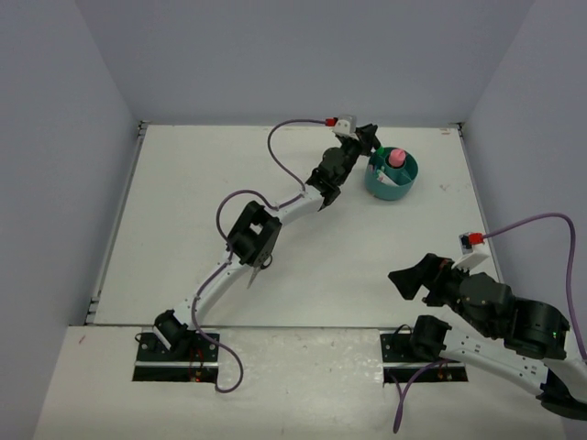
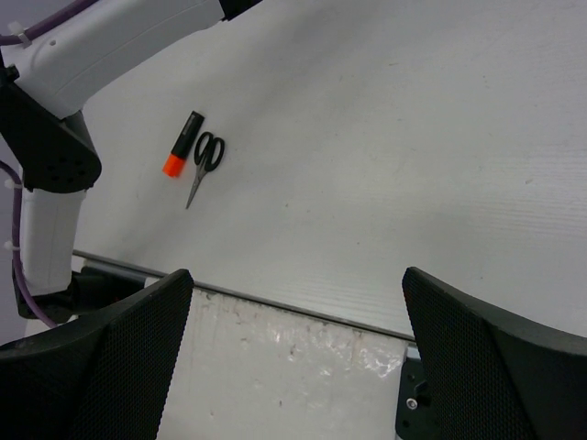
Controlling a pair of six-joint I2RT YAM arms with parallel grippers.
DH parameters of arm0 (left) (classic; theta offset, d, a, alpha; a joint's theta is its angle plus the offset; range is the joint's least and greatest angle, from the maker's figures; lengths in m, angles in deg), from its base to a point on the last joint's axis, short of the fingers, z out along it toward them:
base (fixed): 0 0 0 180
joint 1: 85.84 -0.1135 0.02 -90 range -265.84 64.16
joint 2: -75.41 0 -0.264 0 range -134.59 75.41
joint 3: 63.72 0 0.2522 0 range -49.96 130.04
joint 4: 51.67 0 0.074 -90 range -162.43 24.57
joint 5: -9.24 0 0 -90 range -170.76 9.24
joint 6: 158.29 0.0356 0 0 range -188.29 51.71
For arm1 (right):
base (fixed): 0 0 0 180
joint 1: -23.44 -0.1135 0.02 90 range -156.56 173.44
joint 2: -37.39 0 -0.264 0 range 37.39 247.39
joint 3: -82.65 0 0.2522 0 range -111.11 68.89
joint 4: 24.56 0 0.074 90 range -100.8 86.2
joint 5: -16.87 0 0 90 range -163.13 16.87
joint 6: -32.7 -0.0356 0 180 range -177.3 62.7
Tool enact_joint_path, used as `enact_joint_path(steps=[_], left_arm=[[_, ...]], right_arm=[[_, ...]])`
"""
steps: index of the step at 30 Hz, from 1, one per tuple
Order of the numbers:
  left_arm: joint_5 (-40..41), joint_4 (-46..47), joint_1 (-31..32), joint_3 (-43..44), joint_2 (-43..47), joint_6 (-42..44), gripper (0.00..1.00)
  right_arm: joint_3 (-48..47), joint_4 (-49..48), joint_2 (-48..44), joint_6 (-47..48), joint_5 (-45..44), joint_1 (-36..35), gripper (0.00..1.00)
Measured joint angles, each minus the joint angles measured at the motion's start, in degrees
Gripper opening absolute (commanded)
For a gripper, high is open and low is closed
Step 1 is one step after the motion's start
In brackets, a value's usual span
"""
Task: Sort the stationery into containers
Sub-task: Place the stationery in the storage box.
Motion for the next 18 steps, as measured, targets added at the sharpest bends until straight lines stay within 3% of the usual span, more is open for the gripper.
enact_joint_path(steps=[9,11,16,18], left_arm=[[0.2,2.6,-0.7,1.6,-3.6,-2.9,0.04],[0.1,2.7,-0.7,1.6,-3.7,-3.1,0.15],[-0.7,2.7,-0.8,1.6,-3.7,-3.4,0.69],[-1.2,2.7,-1.0,1.6,-3.7,-3.5,0.83]], right_arm=[[0.0,-0.5,0.0,0.2,0.7,0.0,0.99],[0.0,-0.6,0.0,0.3,0.7,0.0,0.99],[0.0,-0.7,0.0,0.6,0.8,0.0,0.99],[0.1,-0.7,0.0,0.6,0.8,0.0,0.99]])
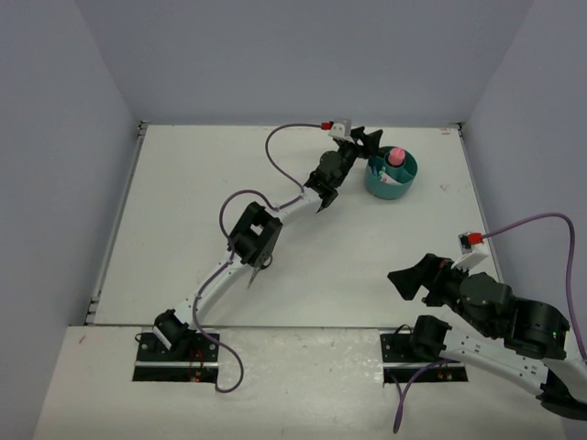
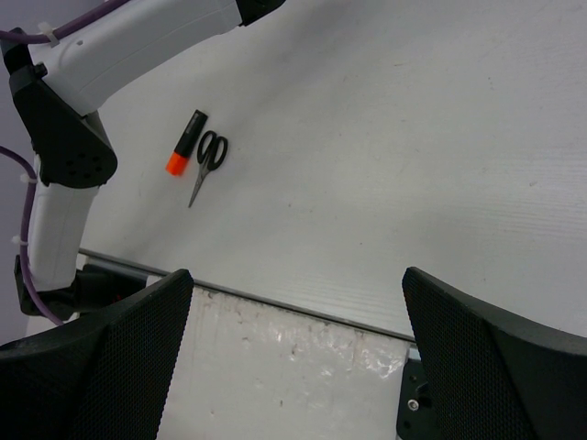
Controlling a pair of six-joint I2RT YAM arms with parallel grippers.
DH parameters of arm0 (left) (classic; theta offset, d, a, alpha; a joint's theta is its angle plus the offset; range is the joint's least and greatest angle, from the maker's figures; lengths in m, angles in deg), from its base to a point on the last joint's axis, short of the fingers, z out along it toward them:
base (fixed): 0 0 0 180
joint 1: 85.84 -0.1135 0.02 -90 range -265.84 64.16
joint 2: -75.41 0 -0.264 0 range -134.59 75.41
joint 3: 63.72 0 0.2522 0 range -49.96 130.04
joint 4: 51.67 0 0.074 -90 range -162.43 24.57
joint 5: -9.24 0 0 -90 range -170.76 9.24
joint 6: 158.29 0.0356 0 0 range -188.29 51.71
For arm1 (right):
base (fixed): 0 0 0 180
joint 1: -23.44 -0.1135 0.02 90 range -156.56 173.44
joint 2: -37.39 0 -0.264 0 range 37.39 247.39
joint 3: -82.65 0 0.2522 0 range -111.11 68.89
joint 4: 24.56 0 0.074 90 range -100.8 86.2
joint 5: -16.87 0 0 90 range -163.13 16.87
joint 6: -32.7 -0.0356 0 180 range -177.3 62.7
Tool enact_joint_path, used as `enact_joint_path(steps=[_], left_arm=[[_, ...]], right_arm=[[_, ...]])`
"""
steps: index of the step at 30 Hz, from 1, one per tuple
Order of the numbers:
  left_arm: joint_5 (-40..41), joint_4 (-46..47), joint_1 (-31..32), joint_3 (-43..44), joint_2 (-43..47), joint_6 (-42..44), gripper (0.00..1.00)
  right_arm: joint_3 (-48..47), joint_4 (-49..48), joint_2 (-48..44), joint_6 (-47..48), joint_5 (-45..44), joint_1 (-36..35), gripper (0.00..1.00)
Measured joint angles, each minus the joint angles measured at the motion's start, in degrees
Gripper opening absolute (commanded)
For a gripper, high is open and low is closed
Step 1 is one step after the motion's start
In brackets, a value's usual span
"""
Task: Sort the stationery into containers
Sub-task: Place the stationery in the storage box, then pick up the pen from the center of the board.
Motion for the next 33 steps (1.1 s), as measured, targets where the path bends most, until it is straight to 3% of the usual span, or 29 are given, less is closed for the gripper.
enact_joint_path(steps=[2,4,7,11,14,18,21,26,29,33], left_arm=[[-0.6,0.0,-0.1,0.0,0.0,-0.2,0.94],[-1.1,-0.1,-0.1,-0.6,0.2,0.0,0.99],[-1.8,-1.2,-0.1,-5.9,3.7,0.2,1.0],[-1.0,-6.2,-0.1,-20.0,15.0,0.2,1.0],[2.9,-15.1,0.0,-33.5,30.1,0.0,1.0],[10.4,-27.1,-0.2,-51.0,57.4,-2.0,1.0],[16.0,-33.1,-0.7,-59.7,75.5,-5.1,1.0],[24.6,-52.3,-1.3,-75.4,96.4,-15.3,1.0],[27.7,-68.6,-1.3,-79.6,100.7,-23.1,1.0],[28.1,-84.2,-1.3,-82.1,107.0,-26.9,1.0]], right_arm=[[0.0,0.0,0.0,0.1,0.0,0.0,0.99],[0.0,0.0,0.0,0.2,0.0,0.0,0.99],[0.0,0.0,0.0,0.3,0.0,0.0,0.99],[0.0,-0.2,0.0,0.5,0.1,0.0,0.99],[0.0,-0.6,0.0,0.9,0.4,0.0,0.99],[0.3,-1.2,-0.1,1.5,0.9,0.0,0.99],[0.7,-1.7,-0.7,2.0,1.1,0.0,0.99],[1.6,-5.7,-0.4,4.2,2.1,0.0,0.99],[1.9,-10.3,7.3,5.2,4.4,0.0,0.99],[-1.1,-21.3,33.0,5.9,7.3,0.0,0.99]])
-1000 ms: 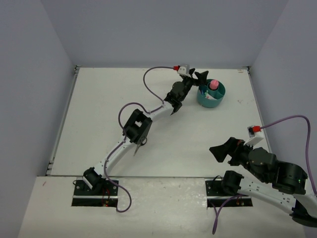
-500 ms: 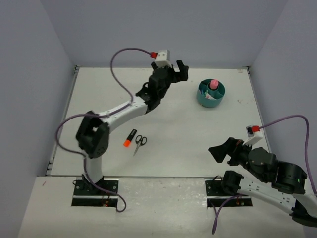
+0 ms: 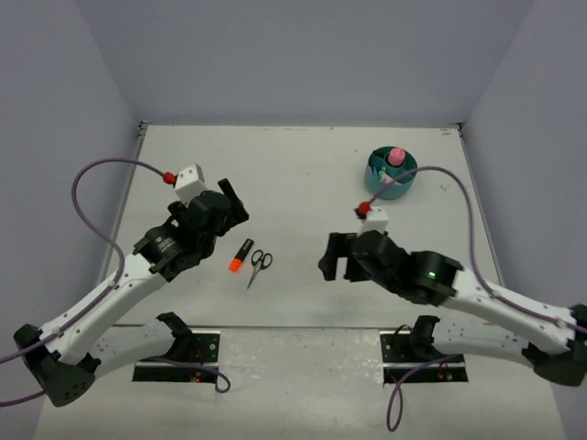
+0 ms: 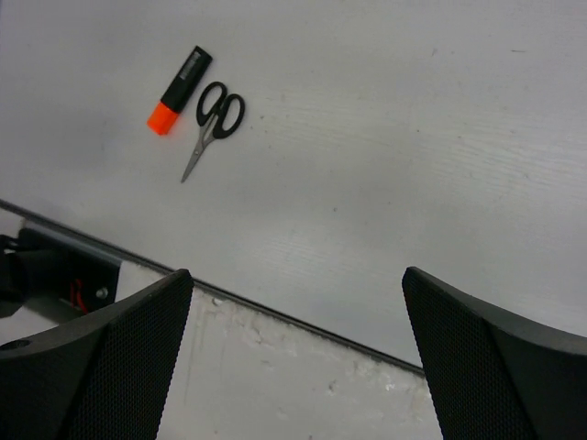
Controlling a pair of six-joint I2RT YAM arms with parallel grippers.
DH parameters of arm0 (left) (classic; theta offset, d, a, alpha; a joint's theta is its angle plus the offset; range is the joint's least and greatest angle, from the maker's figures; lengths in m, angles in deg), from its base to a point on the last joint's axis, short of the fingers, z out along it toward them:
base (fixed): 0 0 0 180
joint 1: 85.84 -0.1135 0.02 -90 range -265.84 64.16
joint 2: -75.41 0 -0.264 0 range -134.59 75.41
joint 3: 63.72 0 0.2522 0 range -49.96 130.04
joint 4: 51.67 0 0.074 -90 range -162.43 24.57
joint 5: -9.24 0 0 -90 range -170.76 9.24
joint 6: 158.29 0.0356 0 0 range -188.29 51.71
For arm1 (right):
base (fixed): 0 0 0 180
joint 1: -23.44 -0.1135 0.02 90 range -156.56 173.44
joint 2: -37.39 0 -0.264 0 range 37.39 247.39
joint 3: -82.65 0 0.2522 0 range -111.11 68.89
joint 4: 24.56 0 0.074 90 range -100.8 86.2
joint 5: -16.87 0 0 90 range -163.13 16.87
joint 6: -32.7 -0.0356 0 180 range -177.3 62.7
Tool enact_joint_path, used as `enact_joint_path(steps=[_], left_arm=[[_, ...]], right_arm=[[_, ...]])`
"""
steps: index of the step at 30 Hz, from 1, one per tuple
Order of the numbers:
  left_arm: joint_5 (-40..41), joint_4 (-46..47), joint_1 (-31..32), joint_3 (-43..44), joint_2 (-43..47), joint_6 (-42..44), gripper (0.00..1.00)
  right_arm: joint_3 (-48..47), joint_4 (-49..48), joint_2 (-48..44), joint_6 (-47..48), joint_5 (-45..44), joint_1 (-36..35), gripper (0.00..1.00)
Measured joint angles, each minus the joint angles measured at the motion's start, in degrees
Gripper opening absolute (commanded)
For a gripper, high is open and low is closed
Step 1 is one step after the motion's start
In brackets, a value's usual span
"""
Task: Sort the stationery into containers
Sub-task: Pick up the pen from the center of the board.
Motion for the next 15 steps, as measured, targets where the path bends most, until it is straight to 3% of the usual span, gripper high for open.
enact_joint_path(steps=[4,8,11,15], left_arm=[[-0.8,-7.1,0.0,0.3,9.6,2.3,1.0],[-0.2,-12.0,0.0,0.7,16.2,5.8,1.0],[-0.9,-12.7,0.0,-1.5,19.0,8.8,1.0],[-4.7,-11.4,0.0,-6.0,17.1,9.6,1.0]], right_arm=[[-8.7,-7.0,27.0,-1.5,-0.1,-0.1,0.99],[-18.6,-9.5,43.3,-4.0,0.2,-0.2,0.99],[-21.1,-10.2,47.1,-6.9,0.2,-0.5,0.99],[-16.7,-11.5,43.1,-9.6,-0.4,-0.7,0.99]])
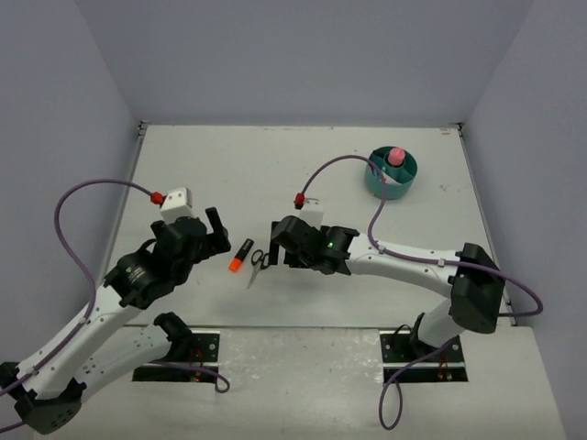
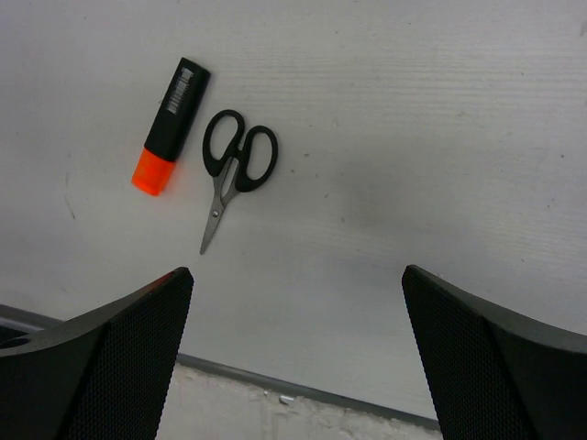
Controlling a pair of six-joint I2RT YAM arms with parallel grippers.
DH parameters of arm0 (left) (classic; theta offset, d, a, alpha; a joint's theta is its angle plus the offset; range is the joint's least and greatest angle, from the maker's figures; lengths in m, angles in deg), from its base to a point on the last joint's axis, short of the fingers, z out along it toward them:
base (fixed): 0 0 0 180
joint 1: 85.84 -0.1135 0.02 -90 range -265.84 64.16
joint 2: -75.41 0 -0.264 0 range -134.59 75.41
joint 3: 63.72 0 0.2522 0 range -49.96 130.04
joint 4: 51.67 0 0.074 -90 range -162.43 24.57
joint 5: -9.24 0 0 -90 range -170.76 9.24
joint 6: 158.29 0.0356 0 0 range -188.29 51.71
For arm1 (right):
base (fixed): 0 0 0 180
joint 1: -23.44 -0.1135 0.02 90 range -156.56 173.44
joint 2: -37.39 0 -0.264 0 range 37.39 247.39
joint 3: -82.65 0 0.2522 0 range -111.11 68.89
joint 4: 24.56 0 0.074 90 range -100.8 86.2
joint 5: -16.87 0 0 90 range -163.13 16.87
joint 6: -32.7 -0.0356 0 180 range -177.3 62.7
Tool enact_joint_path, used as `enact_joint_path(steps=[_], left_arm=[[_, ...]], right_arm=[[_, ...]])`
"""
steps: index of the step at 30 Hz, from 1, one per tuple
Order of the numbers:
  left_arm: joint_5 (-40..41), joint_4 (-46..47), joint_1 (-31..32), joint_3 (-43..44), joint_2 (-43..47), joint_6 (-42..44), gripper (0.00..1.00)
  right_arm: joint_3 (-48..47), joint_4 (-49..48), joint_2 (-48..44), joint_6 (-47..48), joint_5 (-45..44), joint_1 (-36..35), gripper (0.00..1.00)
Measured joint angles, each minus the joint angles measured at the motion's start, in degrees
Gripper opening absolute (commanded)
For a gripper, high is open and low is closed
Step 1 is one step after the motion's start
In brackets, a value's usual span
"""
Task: Sort the stationery into containers
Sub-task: Pick up the pen from the center of the board.
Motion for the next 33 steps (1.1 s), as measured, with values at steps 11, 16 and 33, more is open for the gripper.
enact_joint_path(steps=[11,16,33], left_arm=[[-4.9,12.3,0.0,-7.1,-32.4,-4.2,1.0],[-9.5,19.0,-1.2,-11.0,-39.5,-3.4,0.93],[-11.7,27.7,-4.8,-14.7,-39.8,-2.6,0.8]], right_arm=[[11.0,1.8,-21.7,-0.3,-3.5,0.0,0.99],[17.3,1.2,-28.6,0.7,-3.6,0.0,0.99],[19.5,-2.3,-31.1,3.0,-2.1,0.0,0.99]])
